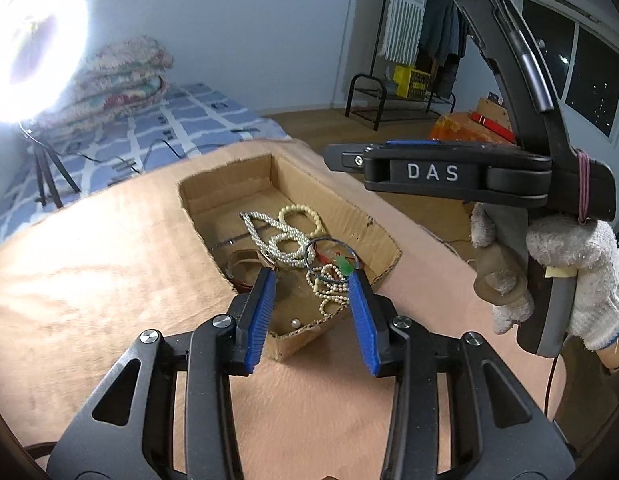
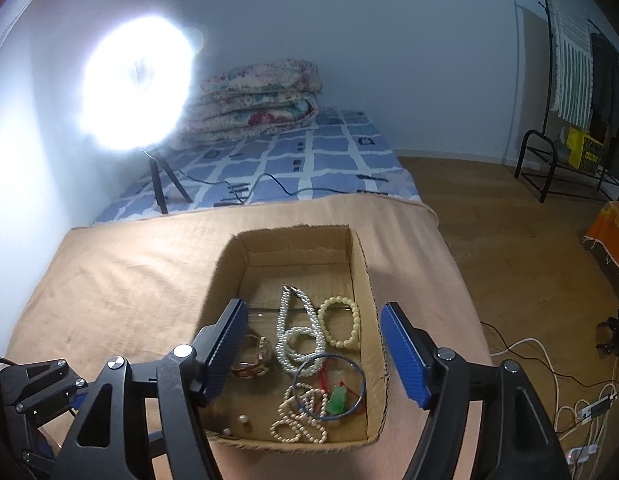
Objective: Organize jewelry
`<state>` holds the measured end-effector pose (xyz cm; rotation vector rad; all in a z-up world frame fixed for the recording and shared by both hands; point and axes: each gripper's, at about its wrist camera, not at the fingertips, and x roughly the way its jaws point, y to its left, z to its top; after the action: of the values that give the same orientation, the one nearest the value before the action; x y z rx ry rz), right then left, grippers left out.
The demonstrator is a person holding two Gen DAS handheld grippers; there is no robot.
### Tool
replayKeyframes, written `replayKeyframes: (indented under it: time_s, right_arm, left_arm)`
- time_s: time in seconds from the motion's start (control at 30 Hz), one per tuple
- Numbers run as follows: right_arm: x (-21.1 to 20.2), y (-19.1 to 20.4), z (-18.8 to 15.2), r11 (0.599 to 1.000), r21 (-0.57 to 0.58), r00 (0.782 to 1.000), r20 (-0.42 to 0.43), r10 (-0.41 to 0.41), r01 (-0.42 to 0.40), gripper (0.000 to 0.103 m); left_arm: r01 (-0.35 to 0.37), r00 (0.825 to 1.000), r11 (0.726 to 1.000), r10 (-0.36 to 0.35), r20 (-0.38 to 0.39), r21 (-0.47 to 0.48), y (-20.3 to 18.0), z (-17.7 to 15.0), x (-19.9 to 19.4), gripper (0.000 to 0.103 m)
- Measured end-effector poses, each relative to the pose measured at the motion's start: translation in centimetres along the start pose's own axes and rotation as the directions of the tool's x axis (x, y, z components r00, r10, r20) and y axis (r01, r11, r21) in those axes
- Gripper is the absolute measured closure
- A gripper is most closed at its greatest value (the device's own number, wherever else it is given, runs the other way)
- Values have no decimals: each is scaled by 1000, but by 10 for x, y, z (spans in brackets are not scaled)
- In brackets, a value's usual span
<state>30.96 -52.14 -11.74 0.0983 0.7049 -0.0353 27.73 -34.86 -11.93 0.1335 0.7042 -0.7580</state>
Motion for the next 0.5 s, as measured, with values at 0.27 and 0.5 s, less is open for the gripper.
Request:
replayKeyframes:
  time_s: [0.27, 0.5]
  right_arm:
    - [-67, 23, 2, 1000, 17, 998, 55, -1, 0, 20]
    - [-123, 45, -5, 1000, 6, 994, 103, -31, 30, 13]
  left_arm:
    - [-21, 996, 1000, 23, 88, -22, -2, 9, -74, 64]
    - [-40, 985, 998, 48, 163, -52, -4, 6, -135, 45]
